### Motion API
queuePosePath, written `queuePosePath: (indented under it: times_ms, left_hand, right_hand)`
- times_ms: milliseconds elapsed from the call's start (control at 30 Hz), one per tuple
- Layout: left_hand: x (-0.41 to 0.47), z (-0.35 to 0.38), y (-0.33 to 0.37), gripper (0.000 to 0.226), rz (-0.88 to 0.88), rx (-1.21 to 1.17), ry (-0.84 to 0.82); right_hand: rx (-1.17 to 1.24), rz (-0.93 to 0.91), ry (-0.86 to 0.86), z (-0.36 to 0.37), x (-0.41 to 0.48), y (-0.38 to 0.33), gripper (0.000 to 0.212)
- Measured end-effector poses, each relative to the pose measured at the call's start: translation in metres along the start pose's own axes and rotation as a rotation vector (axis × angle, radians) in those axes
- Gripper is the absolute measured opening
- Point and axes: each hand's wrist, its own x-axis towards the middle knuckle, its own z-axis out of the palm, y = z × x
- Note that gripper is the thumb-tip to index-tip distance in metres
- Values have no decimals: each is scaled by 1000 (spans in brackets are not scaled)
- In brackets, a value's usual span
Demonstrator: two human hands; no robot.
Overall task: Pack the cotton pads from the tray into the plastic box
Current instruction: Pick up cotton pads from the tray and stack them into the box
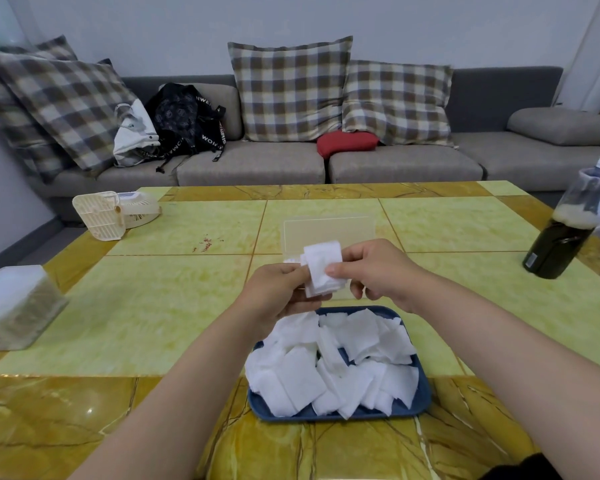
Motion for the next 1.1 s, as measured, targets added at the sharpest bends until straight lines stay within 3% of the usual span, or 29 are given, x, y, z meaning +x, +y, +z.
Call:
queuePosePath:
  times_ms: [167,267,400,500,767,867,1000,1100]
  left_hand:
    - [-2,-2,3,32,-17,-14,-88]
    - [-3,-3,4,33,-15,7,-114]
    - [-4,-6,7,28,-24,-19,-184]
    - [-4,-8,7,27,-20,-10,-215]
    - [5,-7,-3,17,-74,-82,18]
    - [7,-9,-5,24,-64,-90,70]
    - [3,-3,0,24,-50,-62,-58]
    - [0,-1,2,28,-23,-28,-140]
  right_hand:
    - [-70,-42,43,-1,0,-1,4]
    - [-88,-47,68,1,-1,0,14]
    - [-57,-18,17,1,-1,0,14]
    - [13,-43,84,2,-1,0,16]
    - [170,-60,261,5,4,-1,13]
    - [228,-39,191,-4,3,-4,14]
    - [85,-24,9,-8,2,-1,14]
    - [69,-30,2,-7,2,-1,15]
